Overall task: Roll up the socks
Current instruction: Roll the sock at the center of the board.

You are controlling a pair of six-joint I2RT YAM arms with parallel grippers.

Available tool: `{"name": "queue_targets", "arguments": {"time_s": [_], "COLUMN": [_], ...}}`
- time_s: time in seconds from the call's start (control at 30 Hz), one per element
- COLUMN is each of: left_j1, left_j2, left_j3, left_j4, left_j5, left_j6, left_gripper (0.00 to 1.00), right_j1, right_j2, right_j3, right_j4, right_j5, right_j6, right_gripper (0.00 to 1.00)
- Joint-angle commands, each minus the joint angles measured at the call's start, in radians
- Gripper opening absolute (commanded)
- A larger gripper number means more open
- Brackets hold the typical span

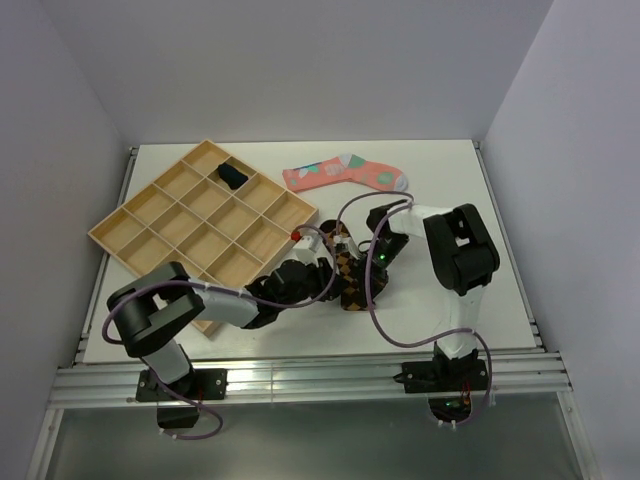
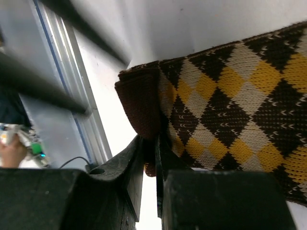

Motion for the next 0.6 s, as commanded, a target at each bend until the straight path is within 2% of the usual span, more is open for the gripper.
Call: {"name": "queue_targets", "arguments": {"time_s": [0.0, 0.13, 0.57], "left_j1": [-0.007, -0.005, -0.005], "left_j2": [0.045, 0.117, 0.266], "left_j3": [0.006, 0.047, 0.031], "left_j4": [0.209, 0.27, 0.392], "left_j5": [0.06, 0.161, 0.33], "left_j6": [0.174, 0.214, 0.194], "left_gripper": [0.34, 0.34, 0.34], "right_j1": [-0.019, -0.031, -0.037], "right_j2": [0.046, 0.071, 0.097], "right_j3": [0.04, 0.055, 0.081], "right_j4": [-0.02, -0.018, 0.001], "right_j5": [0.065, 0.077, 0.111], "right_j6": [0.015, 0.036, 0.094], "right_gripper": [0.07, 0.07, 0.07]}}
